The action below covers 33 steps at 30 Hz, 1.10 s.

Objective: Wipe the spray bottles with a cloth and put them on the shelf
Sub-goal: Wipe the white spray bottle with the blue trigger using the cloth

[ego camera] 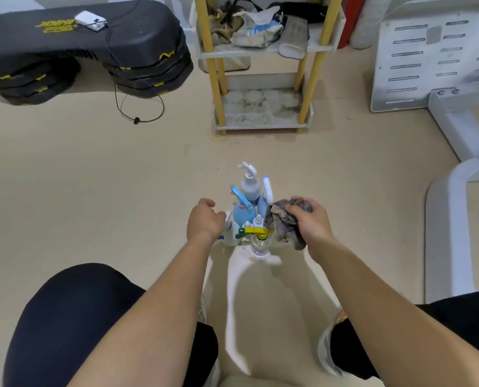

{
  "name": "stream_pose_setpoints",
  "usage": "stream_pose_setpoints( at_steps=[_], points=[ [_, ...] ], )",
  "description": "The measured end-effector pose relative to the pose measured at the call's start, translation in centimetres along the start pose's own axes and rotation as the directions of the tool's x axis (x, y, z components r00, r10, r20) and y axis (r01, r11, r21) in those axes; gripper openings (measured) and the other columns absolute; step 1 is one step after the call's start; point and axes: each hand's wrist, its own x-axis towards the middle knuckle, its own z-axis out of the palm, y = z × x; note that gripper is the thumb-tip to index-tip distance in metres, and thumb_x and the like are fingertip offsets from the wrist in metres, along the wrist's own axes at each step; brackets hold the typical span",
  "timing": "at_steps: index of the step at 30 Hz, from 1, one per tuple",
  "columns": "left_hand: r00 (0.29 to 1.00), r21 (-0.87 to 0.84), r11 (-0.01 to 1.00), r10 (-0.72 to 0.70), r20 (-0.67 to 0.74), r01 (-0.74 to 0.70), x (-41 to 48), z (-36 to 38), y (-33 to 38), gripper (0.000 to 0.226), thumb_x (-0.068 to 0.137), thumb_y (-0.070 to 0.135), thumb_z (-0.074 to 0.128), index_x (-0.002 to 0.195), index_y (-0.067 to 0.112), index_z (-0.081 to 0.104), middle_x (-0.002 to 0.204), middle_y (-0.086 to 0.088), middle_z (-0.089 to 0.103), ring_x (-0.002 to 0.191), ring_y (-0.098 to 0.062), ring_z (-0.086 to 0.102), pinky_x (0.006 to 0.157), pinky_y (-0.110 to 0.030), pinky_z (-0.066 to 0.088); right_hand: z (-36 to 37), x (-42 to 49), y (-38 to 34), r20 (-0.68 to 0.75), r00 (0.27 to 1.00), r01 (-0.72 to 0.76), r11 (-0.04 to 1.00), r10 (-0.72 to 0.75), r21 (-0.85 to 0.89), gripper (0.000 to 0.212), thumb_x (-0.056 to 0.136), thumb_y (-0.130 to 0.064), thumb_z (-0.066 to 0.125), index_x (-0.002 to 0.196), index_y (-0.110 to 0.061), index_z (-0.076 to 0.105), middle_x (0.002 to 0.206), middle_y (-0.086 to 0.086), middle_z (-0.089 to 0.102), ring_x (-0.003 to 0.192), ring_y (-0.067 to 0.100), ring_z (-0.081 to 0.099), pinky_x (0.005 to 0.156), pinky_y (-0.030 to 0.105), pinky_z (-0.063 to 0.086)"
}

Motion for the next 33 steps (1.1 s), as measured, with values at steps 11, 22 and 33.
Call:
stream_pose_setpoints(
  at_steps=[11, 22, 33],
  points=[
    [1.000, 0.091, 0.996, 0.018, -0.020, -0.017, 5.6, 3.4, -3.0, 0.064, 0.084, 0.045, 0.071, 0.141, 0.025, 0.048, 0.140, -0.001, 0.052, 0.126, -0.025, 0.053, 0.100, -0.044, 0.048, 3.7, 2.6, 1.9, -0.184, 0.960, 0.194, 0.974, -0.213, -0.115, 0.030, 0.090, -0.011, 0.065, 0.117, -0.023, 0.062, 0.091, -0.015, 0.064, 0.070, -0.012, 0.060, 0.062, 0.005, 0.045],
    [0.993, 0.165, 0.979, 0.112, 0.038, -0.117, 5.5, 4.9, -5.0, 0.023, 0.079, 0.039, 0.071, 0.099, 0.028, 0.068, 0.090, 0.002, 0.069, 0.080, -0.024, 0.068, 0.069, -0.035, 0.056, 4.1, 4.7, 3.6, -0.246, 0.948, 0.168, 0.975, -0.200, -0.144, 0.029, 0.088, -0.013, 0.065, 0.115, -0.022, 0.064, 0.095, -0.014, 0.061, 0.087, 0.008, 0.061, 0.083, 0.027, 0.053],
    [0.987, 0.183, 0.973, 0.125, 0.104, -0.142, 4.0, -1.6, -0.5, 0.006, 0.074, 0.021, 0.073, 0.076, 0.018, 0.078, 0.070, -0.012, 0.071, 0.063, -0.023, 0.055, 0.056, -0.025, 0.043, 3.4, 3.8, 2.0, -0.184, 0.969, 0.165, 0.986, -0.167, -0.028, 0.027, 0.088, -0.012, 0.066, 0.115, -0.019, 0.066, 0.095, -0.006, 0.066, 0.086, 0.014, 0.064, 0.081, 0.031, 0.055]
  ],
)
